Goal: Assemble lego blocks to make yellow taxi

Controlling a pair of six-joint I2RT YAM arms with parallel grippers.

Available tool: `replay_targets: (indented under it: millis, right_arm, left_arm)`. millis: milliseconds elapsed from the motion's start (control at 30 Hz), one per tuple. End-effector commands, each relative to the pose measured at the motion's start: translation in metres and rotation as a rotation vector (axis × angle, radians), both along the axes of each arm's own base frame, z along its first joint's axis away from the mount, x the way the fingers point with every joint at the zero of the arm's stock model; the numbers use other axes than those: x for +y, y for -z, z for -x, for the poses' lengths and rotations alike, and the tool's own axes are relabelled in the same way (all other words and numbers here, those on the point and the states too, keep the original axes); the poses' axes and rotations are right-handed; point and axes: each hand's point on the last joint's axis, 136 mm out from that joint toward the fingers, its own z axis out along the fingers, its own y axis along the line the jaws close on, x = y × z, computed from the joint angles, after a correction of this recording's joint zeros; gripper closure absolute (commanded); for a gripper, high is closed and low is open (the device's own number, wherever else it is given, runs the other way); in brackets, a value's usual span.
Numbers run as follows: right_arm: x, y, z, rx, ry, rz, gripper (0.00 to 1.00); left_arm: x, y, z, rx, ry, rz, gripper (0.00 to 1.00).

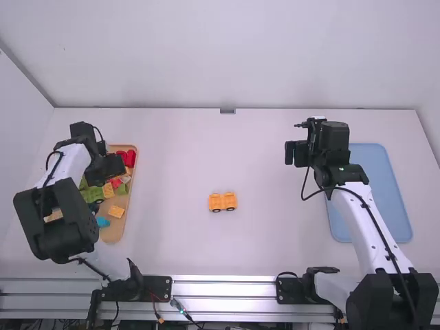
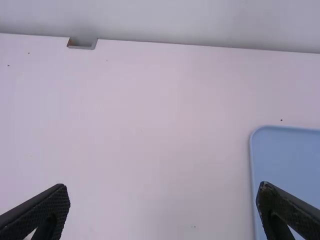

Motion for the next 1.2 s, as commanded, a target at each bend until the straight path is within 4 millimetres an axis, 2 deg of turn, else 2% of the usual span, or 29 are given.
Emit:
replay_targets:
  millis: [0,67,200,267,400,533,600,767,1033,1100,1167]
  right_arm:
    - [0.003,-0.016,-0.007,-0.033,-0.007,-0.009,0.01]
    - [0.003,-0.016,-0.007,-0.033,-0.007,-0.010,0.01]
    - [0.003,-0.016,-0.007,-0.033,-0.007,-0.009,0.01]
    - [0.003,-0.016,-0.007,-0.034,-0.007,-0.009,0.01]
    - [0.003,-0.016,-0.008,-0.037,-0.007,-0.009,0.01]
    - [0.003,-0.017,-0.008,-0.037,-0.007,-0.010,0.01]
    - [0.003,-0.017,-0.008,-0.038,-0.007,-0.009,0.01]
    - [0.003,-0.017,-0.008,-0.038,-0.007,-0.009,0.01]
    - [0.003,-0.017,-0.008,-0.038,-0.007,-0.010,0.01]
    - [0.003,-0.017,-0.008,-0.038,-0.007,-0.009,0.01]
    - [0.003,-0.017,-0.008,-0.038,-0.007,-0.009,0.01]
  left_arm:
    - [0.005,0.019,0.009,0.046,-0.077,0.028,0.22]
    - [0.007,0.029,0.009,0.062,-0.082,0.040,0.29]
    - [0.012,0.047,0.017,0.118,-0.098,0.041,0.35]
    - [0.014,0.052,0.020,0.143,-0.111,0.031,0.35]
    - [0.014,0.058,0.026,0.176,-0.108,0.029,0.44]
    - [0.020,0.059,0.030,0.196,-0.114,-0.008,0.42]
    - [0.021,0.059,0.033,0.206,-0.117,-0.013,0.37]
    - [0.030,0.057,0.036,0.222,-0.139,-0.057,0.37]
    - [0.031,0.060,0.038,0.221,-0.130,-0.059,0.38]
    - [0.031,0.060,0.036,0.217,-0.127,-0.064,0.46]
    - [0.031,0.061,0.036,0.213,-0.101,-0.065,0.46]
